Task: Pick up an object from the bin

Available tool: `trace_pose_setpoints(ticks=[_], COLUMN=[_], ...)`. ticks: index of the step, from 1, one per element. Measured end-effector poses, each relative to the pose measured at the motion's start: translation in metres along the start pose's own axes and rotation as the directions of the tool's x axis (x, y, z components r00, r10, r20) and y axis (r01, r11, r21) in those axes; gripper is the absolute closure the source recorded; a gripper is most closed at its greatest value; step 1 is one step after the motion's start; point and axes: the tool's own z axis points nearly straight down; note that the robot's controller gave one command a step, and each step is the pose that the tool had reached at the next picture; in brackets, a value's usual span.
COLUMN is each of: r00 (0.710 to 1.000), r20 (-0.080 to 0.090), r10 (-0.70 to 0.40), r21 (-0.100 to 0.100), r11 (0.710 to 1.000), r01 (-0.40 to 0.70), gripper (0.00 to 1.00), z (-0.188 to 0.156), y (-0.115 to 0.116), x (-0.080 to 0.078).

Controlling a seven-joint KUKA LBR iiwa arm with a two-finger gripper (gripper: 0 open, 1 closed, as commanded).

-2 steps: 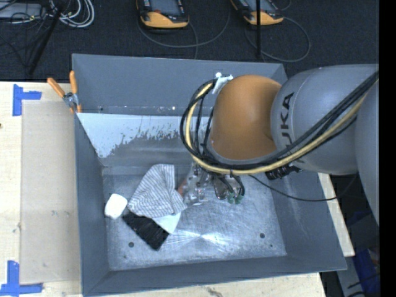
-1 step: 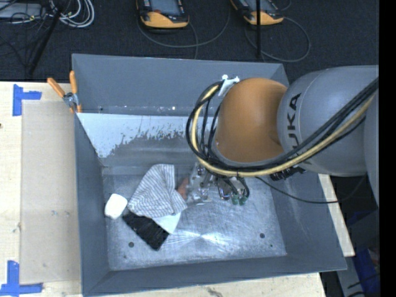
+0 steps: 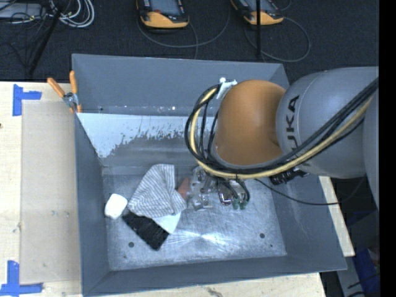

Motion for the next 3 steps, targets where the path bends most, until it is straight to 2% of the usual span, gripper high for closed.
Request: trace_pose_setpoints(ticks=[1, 2, 3], r00=[0.999, 0.999, 0.998], r20=[0.007, 0.015, 0.048], r10=[-0.038, -0.040, -0.028], r21=[-0.001, -0.001, -0.006], r11=[0.999, 0.999, 1.000], r01=[0.038, 0.040, 0.028], gripper=[0.00, 0.00, 1.00], z=[0.072, 0.068, 0.104], y=[-0.007, -0.007, 0.065], x=[0.014, 0.012, 0.006])
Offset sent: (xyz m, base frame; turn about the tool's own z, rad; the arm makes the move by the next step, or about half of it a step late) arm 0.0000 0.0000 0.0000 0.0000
